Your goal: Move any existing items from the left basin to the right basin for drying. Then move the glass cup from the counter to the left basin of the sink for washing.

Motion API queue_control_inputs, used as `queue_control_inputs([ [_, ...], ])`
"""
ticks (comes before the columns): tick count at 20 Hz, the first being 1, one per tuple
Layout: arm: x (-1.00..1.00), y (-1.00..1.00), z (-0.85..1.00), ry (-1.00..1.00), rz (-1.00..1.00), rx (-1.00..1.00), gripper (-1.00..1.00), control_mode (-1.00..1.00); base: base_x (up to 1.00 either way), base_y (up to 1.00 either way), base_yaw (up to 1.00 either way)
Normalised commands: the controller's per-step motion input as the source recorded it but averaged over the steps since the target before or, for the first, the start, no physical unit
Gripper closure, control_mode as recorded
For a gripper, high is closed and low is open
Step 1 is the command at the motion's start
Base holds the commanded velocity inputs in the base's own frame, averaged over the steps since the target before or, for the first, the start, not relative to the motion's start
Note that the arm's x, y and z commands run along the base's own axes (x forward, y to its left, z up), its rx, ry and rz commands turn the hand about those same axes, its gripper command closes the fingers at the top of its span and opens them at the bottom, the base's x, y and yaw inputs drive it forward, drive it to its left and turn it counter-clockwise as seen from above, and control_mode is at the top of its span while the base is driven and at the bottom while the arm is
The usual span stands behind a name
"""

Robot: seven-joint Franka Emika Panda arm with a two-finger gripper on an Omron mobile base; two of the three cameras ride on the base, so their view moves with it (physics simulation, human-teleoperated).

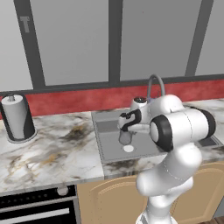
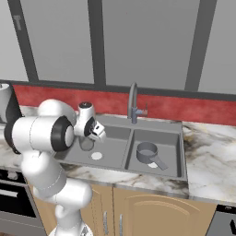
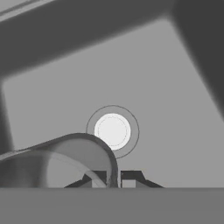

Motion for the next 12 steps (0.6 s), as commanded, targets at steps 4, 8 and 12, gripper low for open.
queue_control_inputs([
  [4,0.00,-0.05,-0.26,0.00,0.00,0.00,1.00,-1.00,0.00,0.00,0.00],
  [8,0.01,-0.03,-0.27,0.00,0.00,0.00,1.00,-1.00,0.00,0.00,0.00],
  [12,0.00,-0.03,-0.29,0.00,0.00,0.00,1.00,-1.00,0.00,0.00,0.00],
])
